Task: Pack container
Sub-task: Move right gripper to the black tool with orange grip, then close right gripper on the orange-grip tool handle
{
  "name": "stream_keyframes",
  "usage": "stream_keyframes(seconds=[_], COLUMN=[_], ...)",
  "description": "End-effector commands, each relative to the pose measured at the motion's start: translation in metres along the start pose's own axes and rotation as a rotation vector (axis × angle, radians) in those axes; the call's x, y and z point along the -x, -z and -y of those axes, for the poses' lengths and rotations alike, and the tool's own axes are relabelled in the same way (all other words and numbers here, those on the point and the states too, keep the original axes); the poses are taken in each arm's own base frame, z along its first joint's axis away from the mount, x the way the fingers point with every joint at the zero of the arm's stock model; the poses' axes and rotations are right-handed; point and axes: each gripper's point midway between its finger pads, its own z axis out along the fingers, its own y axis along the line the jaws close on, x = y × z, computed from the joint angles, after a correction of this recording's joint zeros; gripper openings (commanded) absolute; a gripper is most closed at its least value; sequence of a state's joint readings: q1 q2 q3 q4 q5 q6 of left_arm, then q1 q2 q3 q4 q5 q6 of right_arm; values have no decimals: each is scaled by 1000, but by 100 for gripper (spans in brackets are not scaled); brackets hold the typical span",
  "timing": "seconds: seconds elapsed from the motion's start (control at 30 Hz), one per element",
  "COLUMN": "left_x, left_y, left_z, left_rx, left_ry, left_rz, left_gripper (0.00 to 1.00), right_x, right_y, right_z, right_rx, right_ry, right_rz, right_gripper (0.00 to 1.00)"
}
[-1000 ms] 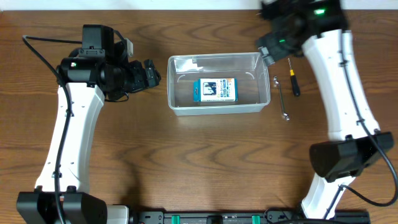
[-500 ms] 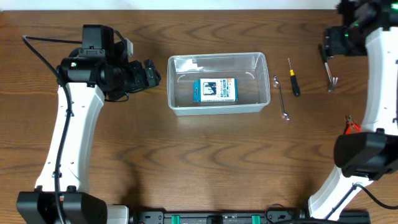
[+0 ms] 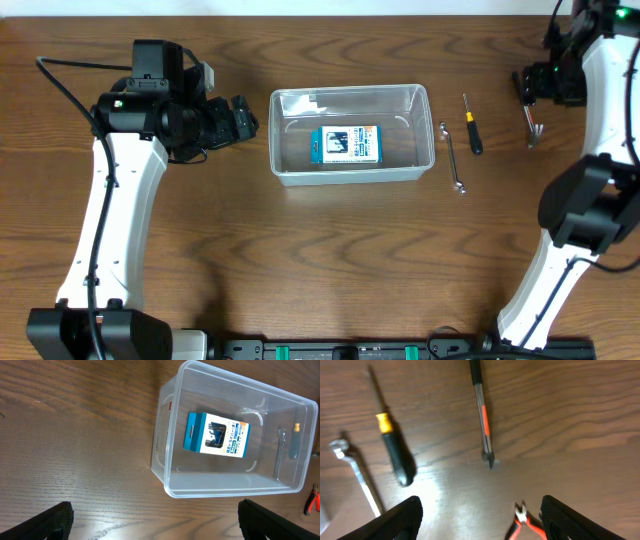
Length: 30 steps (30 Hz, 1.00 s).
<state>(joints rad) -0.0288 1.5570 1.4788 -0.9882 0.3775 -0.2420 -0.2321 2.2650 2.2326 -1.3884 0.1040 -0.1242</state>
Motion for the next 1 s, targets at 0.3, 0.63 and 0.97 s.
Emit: stream_keyframes(seconds=[0.3, 0.63, 0.97], left_x=[0, 0, 0], left_y=[2, 2, 2], left_z=[0, 0, 0], left_rx=[7, 7, 7], left_ry=[-4, -4, -4], left_rz=[6, 6, 6], left_gripper=[98, 98, 98], right_x=[-4, -14, -21], right_y=[-58, -82, -94], right_z=[4, 13, 11], right_rx=[14, 22, 65], right_ry=[-11, -31, 19], right_rz=[-95, -155, -170], right_gripper=[72, 72, 70])
